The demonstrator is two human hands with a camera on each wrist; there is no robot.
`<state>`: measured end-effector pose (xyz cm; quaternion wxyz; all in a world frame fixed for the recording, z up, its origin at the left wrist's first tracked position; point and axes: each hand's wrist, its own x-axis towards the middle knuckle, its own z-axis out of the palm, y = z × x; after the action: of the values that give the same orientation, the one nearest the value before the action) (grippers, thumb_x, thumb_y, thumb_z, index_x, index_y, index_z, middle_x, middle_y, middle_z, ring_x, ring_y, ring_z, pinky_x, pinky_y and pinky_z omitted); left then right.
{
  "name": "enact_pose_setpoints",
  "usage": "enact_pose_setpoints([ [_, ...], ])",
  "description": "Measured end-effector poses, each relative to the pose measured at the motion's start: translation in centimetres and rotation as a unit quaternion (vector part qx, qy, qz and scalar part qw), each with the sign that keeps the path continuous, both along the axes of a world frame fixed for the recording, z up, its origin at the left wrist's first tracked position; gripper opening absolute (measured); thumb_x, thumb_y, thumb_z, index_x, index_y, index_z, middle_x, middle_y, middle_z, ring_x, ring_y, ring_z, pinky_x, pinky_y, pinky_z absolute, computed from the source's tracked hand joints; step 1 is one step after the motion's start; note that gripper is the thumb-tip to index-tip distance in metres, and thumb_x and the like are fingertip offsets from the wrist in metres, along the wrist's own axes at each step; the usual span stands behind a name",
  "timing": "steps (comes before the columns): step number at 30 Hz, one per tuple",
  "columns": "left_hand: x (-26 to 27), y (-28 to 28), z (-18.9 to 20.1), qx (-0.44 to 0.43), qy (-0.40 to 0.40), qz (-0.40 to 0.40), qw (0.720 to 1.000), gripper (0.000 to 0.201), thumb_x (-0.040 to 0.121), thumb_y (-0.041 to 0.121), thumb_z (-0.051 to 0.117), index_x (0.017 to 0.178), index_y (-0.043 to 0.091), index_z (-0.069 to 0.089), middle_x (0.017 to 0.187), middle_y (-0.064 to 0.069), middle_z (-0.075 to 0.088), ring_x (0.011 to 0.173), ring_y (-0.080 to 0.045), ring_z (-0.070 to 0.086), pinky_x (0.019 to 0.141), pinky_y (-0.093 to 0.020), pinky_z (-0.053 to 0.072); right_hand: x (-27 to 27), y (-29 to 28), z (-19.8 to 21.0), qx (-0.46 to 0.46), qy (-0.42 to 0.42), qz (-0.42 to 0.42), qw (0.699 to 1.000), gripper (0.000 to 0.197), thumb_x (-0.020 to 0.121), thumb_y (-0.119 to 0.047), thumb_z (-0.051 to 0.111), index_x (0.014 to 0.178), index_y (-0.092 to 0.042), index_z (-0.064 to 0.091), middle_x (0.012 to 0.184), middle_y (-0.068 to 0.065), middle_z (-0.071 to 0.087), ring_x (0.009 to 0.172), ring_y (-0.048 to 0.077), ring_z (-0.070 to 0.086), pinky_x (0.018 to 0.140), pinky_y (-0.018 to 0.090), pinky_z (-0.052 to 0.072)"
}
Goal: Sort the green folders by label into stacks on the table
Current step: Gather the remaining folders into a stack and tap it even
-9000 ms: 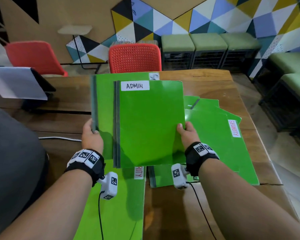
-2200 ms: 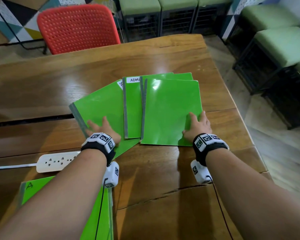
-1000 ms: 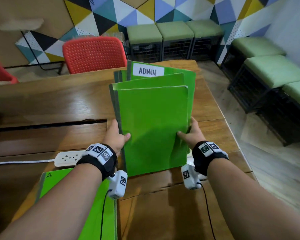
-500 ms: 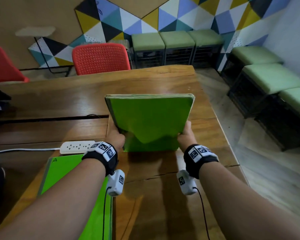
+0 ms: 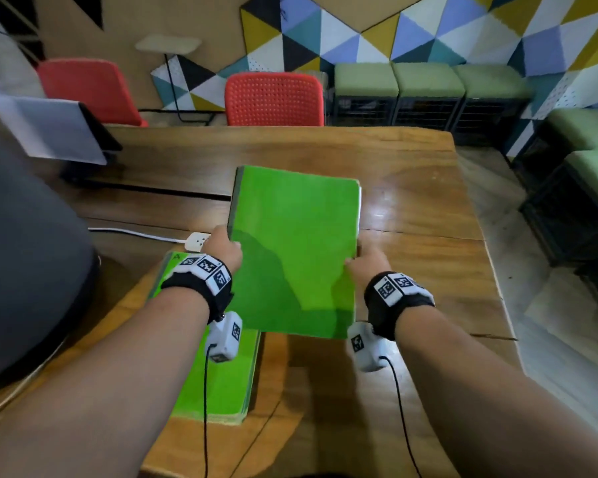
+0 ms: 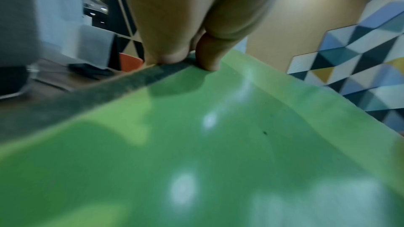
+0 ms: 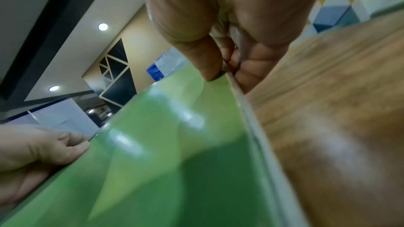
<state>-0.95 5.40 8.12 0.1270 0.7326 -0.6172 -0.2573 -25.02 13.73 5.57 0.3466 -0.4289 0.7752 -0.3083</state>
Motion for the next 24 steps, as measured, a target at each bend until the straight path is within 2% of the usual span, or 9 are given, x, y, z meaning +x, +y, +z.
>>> enact_pose_setpoints([
  [2, 3.8, 0.5, -1.0, 0.035, -0.040, 0.001, 0.999, 0.034, 0.094, 0.013, 0.048, 0.127, 0.004, 0.050, 0.125, -0.020, 0.058, 0.110, -0.037, 0.058, 0.085, -0.036, 0.045, 2.9, 0.6, -1.9, 0.029, -0.009, 0.055, 0.998, 0.030, 0.088, -0.004, 0.057, 0.116, -0.011, 0.062, 0.109, 0.009, 0.069, 0.088, 0.021, 0.066, 0.070, 0.028, 0.055],
  [6, 11.1, 1.3, -2.8, 0.108, -0.110, -0.024, 0.988, 0.032, 0.091, 0.018, 0.055, 0.121, 0.009, 0.060, 0.122, -0.013, 0.061, 0.103, -0.031, 0.062, 0.075, -0.030, 0.045, 8.5, 1.1, -4.5, 0.102, 0.029, 0.140, 0.985, 0.022, 0.086, -0.012, 0.057, 0.103, -0.005, 0.069, 0.103, 0.013, 0.072, 0.085, 0.023, 0.065, 0.081, 0.033, 0.055],
  [11, 18.1, 1.6, -5.9, 0.150, -0.132, -0.045, 0.979, 0.049, 0.083, 0.031, 0.062, 0.130, 0.018, 0.056, 0.103, -0.007, 0.067, 0.091, -0.028, 0.063, 0.079, -0.030, 0.048, 14.5, 1.8, -6.2, 0.163, 0.041, 0.143, 0.975, 0.012, 0.085, -0.013, 0.058, 0.090, -0.005, 0.066, 0.092, 0.010, 0.069, 0.081, 0.025, 0.065, 0.071, 0.028, 0.052],
  [13, 19.8, 1.3, -7.0, 0.156, -0.133, -0.054, 0.977, 0.051, 0.078, 0.038, 0.063, 0.127, 0.024, 0.058, 0.104, -0.006, 0.068, 0.081, -0.026, 0.056, 0.078, -0.029, 0.049, 16.1, 2.0, -6.5, 0.176, 0.056, 0.144, 0.972, 0.016, 0.086, -0.015, 0.058, 0.094, -0.004, 0.066, 0.097, 0.011, 0.069, 0.088, 0.026, 0.065, 0.074, 0.028, 0.051],
  [15, 20.8, 1.0, -7.3, 0.155, -0.121, -0.059, 0.979, 0.059, 0.075, 0.042, 0.062, 0.132, 0.029, 0.053, 0.105, -0.008, 0.068, 0.079, -0.025, 0.055, 0.079, -0.029, 0.050, 17.2, 2.2, -6.8, 0.191, 0.080, 0.149, 0.967, 0.028, 0.088, -0.019, 0.055, 0.110, -0.004, 0.063, 0.113, 0.014, 0.064, 0.107, 0.029, 0.060, 0.089, 0.033, 0.050],
  [17, 21.1, 0.7, -7.8, 0.150, -0.059, -0.071, 0.984, 0.077, 0.073, 0.029, 0.064, 0.140, 0.049, 0.033, 0.097, -0.005, 0.065, 0.078, -0.025, 0.060, 0.073, -0.028, 0.050, 17.9, 2.4, -7.2, 0.212, 0.101, 0.134, 0.963, 0.038, 0.093, -0.024, 0.050, 0.126, -0.005, 0.053, 0.127, 0.016, 0.052, 0.120, 0.030, 0.050, 0.103, 0.039, 0.043],
  [18, 20.9, 0.8, -7.6, 0.152, -0.035, -0.071, 0.985, 0.084, 0.072, 0.025, 0.063, 0.142, 0.051, 0.026, 0.104, -0.005, 0.066, 0.084, -0.028, 0.064, 0.075, -0.031, 0.053, 18.2, 2.6, -7.3, 0.222, 0.104, 0.114, 0.963, 0.040, 0.094, -0.026, 0.049, 0.129, -0.006, 0.051, 0.129, 0.016, 0.048, 0.120, 0.030, 0.050, 0.105, 0.040, 0.042],
  [21, 20.1, 1.2, -7.1, 0.213, -0.034, -0.037, 0.976, 0.071, 0.087, 0.030, 0.058, 0.149, 0.015, 0.025, 0.144, -0.017, 0.045, 0.121, -0.036, 0.053, 0.094, -0.038, 0.047, 18.8, 3.2, -7.9, 0.233, 0.070, 0.057, 0.968, 0.039, 0.093, -0.030, 0.051, 0.125, -0.007, 0.056, 0.126, 0.016, 0.057, 0.109, 0.030, 0.059, 0.097, 0.041, 0.050],
  [24, 19.8, 1.3, -7.5, 0.263, -0.035, -0.034, 0.964, 0.064, 0.095, 0.034, 0.051, 0.144, -0.001, 0.031, 0.145, -0.021, 0.043, 0.117, -0.034, 0.051, 0.087, -0.036, 0.041, 19.3, 3.6, -8.1, 0.225, 0.040, 0.009, 0.974, 0.038, 0.093, -0.026, 0.052, 0.123, -0.003, 0.055, 0.121, 0.014, 0.061, 0.109, 0.031, 0.060, 0.093, 0.038, 0.050],
])
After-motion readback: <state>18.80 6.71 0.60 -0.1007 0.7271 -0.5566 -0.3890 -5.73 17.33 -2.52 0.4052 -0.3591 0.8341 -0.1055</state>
